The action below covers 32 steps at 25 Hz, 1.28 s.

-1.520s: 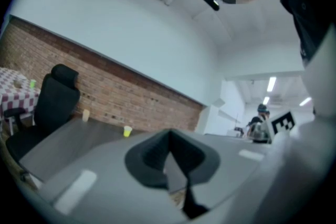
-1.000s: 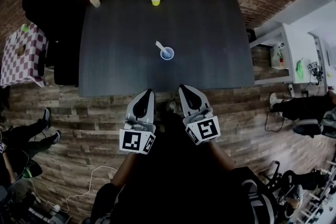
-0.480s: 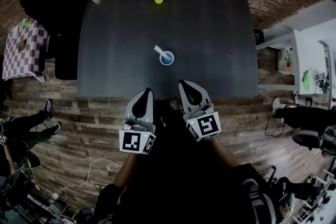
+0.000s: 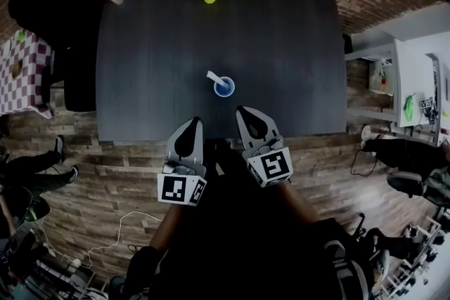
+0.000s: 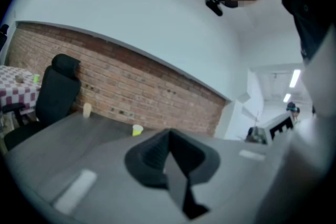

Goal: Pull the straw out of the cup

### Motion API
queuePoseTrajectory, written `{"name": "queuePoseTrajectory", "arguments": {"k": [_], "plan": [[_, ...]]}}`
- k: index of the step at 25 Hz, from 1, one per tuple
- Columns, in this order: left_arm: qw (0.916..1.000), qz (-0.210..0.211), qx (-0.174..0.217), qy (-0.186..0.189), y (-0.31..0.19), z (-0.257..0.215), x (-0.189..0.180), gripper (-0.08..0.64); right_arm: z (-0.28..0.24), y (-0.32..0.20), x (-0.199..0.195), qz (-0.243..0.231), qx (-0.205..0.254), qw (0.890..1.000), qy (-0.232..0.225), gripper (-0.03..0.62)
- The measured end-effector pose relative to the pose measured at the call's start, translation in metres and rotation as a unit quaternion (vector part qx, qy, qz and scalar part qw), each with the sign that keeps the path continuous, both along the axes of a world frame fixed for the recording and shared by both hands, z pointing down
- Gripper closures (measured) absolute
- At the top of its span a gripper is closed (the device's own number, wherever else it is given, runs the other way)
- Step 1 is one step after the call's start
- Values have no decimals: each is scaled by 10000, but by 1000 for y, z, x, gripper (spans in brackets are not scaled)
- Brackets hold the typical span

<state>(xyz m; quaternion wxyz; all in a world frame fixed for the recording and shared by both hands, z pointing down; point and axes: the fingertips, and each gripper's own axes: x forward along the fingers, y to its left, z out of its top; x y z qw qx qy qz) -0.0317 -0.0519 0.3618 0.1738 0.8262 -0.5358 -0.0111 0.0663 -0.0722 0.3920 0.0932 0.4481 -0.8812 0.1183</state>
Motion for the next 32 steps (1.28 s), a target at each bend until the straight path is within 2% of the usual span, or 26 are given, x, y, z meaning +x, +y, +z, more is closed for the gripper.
{"name": "queuePoseTrajectory", "arguments": {"k": [9, 14, 20, 32], "plan": [[9991, 44, -423, 71, -32, 37, -13, 555, 46, -25, -13, 43, -493, 9985, 228, 586], [9989, 169, -424, -44, -43, 50, -10, 555, 70, -36, -19, 10, -670, 9971, 365, 584], [9979, 237, -609, 39, -52, 70, -12, 555, 96, -52, -21, 132, -836, 9949, 553, 584], [9971, 138, -740, 77, -71, 93, -19, 555, 139, -59, -22, 74, -1227, 9884, 893, 583]]}}
